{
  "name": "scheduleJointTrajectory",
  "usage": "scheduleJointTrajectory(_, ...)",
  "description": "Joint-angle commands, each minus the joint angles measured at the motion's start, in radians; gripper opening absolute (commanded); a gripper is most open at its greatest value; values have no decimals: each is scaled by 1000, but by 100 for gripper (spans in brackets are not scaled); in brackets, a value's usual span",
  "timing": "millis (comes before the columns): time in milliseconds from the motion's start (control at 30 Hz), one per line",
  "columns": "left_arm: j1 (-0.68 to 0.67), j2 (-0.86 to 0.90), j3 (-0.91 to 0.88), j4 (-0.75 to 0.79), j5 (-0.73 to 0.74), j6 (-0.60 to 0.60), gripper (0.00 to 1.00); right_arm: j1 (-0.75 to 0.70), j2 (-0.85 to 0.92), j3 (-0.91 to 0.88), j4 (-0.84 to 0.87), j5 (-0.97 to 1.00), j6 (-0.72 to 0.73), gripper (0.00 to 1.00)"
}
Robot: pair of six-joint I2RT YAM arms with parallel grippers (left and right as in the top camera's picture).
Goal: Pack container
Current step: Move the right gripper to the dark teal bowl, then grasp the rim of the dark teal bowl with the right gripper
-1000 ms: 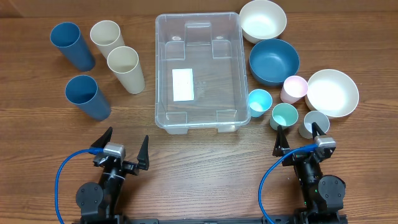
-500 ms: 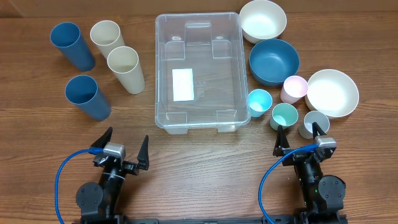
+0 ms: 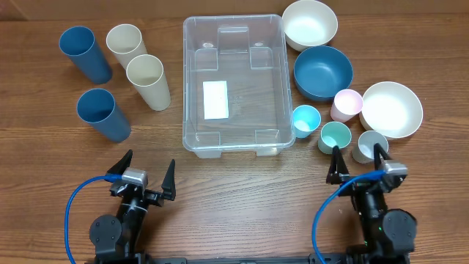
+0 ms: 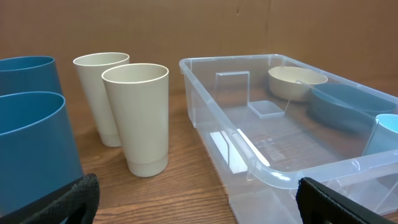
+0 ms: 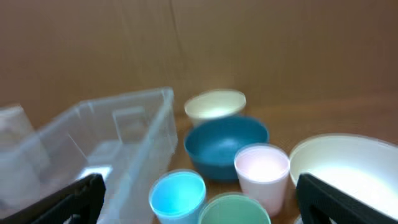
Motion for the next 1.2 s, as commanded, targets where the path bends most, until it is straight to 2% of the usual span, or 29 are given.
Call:
scheduleJointTrajectory(0, 5, -8, -3, -2, -3, -14, 100, 3, 99, 195, -98, -6, 15, 100)
scheduleJointTrajectory(100, 5, -8, -3, -2, -3, -14, 100, 3, 294, 359, -200, -38, 15, 100)
scheduleJointTrajectory(233, 5, -8, -3, -2, -3, -14, 100, 3, 661, 666, -404, -137, 14, 100)
scheduleJointTrajectory(300, 5, -8, -3, -2, -3, -14, 100, 3, 872, 875, -558, -237, 7, 100)
scheduleJointTrajectory(367, 5, -8, -3, -2, -3, -14, 100, 3, 988, 982, -625, -288, 8, 100)
scheduleJointTrajectory(433, 5, -8, -3, -2, -3, -14, 100, 3, 1076, 1006, -634, -370, 7, 100)
scheduleJointTrajectory(533, 5, -8, -3, -2, -3, -14, 100, 3, 1175, 1006, -644, -369, -18, 100)
scheduleJointTrajectory(633, 5, -8, -3, -2, -3, -14, 100, 3, 1241, 1030, -649, -278, -46, 100)
scheduleJointTrajectory(867, 5, -8, -3, -2, -3, -14, 100, 3, 1556, 1410, -745, -117, -84, 100)
scheduleJointTrajectory(1000, 5, -8, -3, -2, -3, -14, 100, -6, 1735, 1482, -673, -14, -132, 100)
scheduleJointTrajectory(1167, 5, -8, -3, -2, -3, -14, 100, -95, 1808, 1482, -578, -13, -141, 100)
